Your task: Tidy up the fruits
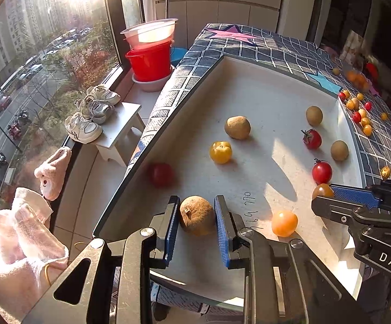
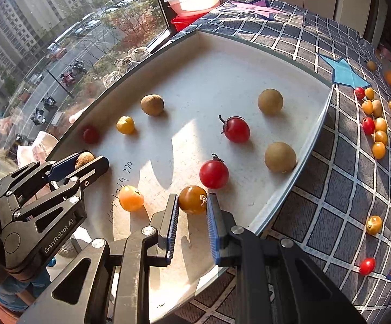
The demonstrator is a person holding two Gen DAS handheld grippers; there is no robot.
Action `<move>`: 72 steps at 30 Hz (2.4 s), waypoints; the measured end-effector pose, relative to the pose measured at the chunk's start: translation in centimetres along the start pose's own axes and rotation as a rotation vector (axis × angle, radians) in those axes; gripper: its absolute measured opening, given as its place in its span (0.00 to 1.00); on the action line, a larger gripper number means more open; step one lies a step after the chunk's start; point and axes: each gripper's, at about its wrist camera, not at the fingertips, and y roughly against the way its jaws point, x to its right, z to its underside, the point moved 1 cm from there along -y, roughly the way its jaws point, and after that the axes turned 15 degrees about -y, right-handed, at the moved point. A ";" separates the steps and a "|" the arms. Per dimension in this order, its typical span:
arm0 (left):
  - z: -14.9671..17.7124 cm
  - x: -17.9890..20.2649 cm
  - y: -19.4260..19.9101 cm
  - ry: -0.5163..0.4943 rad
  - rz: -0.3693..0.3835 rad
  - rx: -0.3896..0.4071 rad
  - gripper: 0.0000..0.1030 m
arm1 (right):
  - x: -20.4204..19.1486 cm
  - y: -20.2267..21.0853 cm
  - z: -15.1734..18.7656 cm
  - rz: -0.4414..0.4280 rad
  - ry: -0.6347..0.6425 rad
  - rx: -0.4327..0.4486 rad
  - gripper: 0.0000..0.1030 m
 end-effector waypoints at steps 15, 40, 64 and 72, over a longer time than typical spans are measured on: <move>-0.4 0.4 1.3 0.000 0.011 0.041 0.77 | 0.7 3.5 0.0 -0.017 -0.029 0.091 0.50; -1.3 3.2 2.4 -0.080 -0.020 -0.010 0.99 | 4.1 6.9 1.4 0.041 -0.171 0.112 1.00; -1.5 4.7 2.7 -0.101 -0.040 -0.127 0.99 | 4.2 7.0 1.4 0.086 -0.170 0.059 1.00; -1.5 4.8 2.8 -0.102 -0.046 -0.122 0.99 | 4.0 6.6 1.5 0.088 -0.167 0.046 1.00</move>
